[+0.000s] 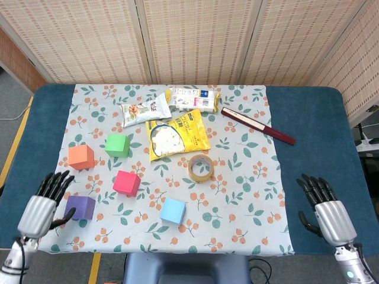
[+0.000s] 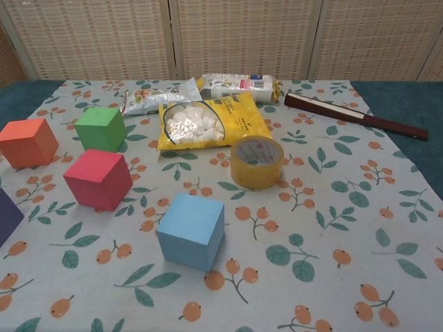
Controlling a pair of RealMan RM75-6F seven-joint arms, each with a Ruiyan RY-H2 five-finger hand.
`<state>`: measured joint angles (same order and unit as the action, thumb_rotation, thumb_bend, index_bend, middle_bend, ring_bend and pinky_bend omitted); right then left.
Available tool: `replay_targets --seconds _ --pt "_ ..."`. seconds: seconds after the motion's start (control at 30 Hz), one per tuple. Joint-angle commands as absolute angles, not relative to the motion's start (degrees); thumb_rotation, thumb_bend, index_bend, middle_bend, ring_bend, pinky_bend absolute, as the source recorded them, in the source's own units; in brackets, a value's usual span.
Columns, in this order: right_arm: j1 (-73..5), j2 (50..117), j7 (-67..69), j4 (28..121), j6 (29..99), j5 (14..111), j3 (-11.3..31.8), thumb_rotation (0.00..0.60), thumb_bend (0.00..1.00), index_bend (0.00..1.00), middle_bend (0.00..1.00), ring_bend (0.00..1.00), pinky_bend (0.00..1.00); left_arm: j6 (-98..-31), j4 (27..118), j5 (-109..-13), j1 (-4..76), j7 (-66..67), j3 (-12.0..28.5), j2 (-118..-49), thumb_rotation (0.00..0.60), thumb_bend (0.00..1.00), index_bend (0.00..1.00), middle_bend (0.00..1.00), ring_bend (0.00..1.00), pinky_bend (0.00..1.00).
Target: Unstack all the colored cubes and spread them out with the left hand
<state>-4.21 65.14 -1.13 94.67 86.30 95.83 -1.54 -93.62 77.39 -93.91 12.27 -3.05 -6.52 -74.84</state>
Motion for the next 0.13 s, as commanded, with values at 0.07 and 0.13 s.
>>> replay_targets --seconds 0.07,0.13 --pt "-3.97 65.51 -1.69 94.70 86.61 95.97 -1.61 0.600 0.35 0.00 0.00 0.00 0.00 -92.78 80.64 -94.59 9.84 -3.98 -8.34 -71.73 0.600 0.34 0.00 0.00 0.00 0.00" --pt "-3.84 65.62 -2.02 94.72 86.86 96.33 -1.74 0.600 0.35 0.00 0.00 0.00 0.00 -92.53 80.34 -94.12 9.60 -3.02 -7.68 -71.62 0.600 0.34 0.00 0.00 0.00 0.00"
